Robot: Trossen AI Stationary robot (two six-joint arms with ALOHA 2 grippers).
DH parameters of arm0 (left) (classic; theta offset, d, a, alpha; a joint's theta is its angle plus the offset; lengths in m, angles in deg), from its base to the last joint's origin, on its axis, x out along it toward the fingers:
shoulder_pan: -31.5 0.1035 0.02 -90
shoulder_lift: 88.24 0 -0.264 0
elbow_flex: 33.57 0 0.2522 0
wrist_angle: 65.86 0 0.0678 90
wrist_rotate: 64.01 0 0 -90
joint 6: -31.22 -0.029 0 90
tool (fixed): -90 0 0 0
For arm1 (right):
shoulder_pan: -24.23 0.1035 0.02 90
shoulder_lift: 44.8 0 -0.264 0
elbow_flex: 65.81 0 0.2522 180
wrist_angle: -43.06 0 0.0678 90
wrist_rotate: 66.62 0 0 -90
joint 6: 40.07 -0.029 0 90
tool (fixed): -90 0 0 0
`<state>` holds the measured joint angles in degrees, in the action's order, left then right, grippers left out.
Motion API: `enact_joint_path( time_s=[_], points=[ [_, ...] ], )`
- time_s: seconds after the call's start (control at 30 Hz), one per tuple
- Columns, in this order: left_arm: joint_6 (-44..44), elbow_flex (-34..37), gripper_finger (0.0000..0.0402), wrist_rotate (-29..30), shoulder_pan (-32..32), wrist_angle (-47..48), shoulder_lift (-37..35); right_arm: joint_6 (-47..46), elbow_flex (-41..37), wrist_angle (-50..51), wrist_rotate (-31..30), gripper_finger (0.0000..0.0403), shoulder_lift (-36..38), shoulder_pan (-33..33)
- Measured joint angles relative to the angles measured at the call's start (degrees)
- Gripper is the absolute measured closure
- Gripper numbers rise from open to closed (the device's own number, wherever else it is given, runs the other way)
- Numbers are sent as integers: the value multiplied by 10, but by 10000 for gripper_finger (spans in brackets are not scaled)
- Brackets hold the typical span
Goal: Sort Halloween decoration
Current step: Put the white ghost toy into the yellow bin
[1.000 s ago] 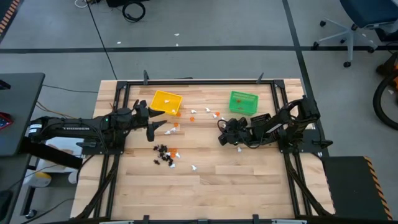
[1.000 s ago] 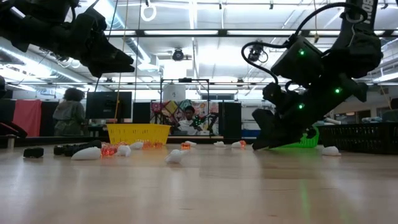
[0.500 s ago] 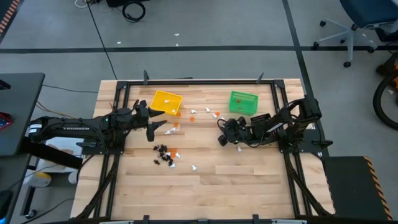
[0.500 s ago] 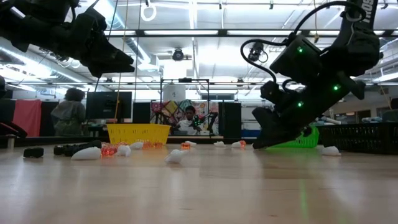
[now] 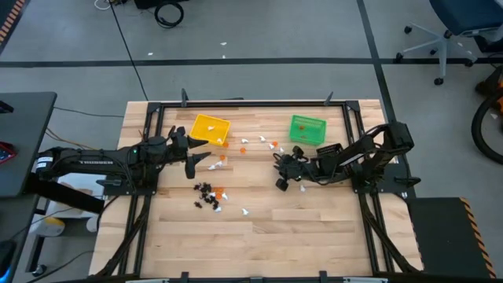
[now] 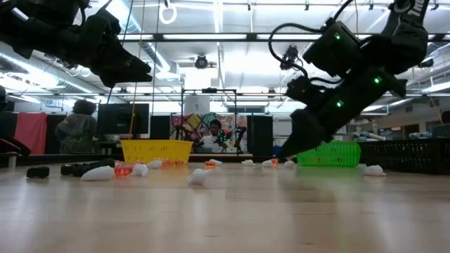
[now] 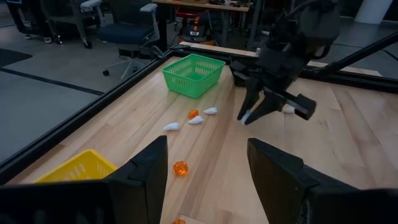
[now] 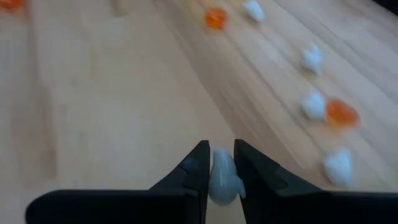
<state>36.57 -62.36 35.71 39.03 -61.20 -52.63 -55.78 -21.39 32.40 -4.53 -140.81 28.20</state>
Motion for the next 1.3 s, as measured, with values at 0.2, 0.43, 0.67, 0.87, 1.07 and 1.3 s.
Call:
enact_joint_path(
  time_s=[0.2, 0.43, 0.67, 0.87, 1.07, 1.3],
  points=[
    [-1, 0, 205, 0, 0, 0, 0, 61, 52, 25, 30, 332, 0, -3],
    [-2, 0, 205, 1, 0, -2, 0, 107, 136, 29, 63, 332, -18, -32],
    [-1, 0, 205, 7, 0, -6, 0, 163, 268, 18, 111, 332, -107, -68],
    [5, 0, 205, 7, 1, -3, 0, 175, 402, 19, 98, 332, -212, -95],
    [9, 0, 205, 7, 1, -5, -1, 173, 512, 19, 106, 332, -289, -131],
    [11, 0, 205, 7, 1, -4, 0, 138, 589, 26, 129, 328, -356, -161]
  ],
)
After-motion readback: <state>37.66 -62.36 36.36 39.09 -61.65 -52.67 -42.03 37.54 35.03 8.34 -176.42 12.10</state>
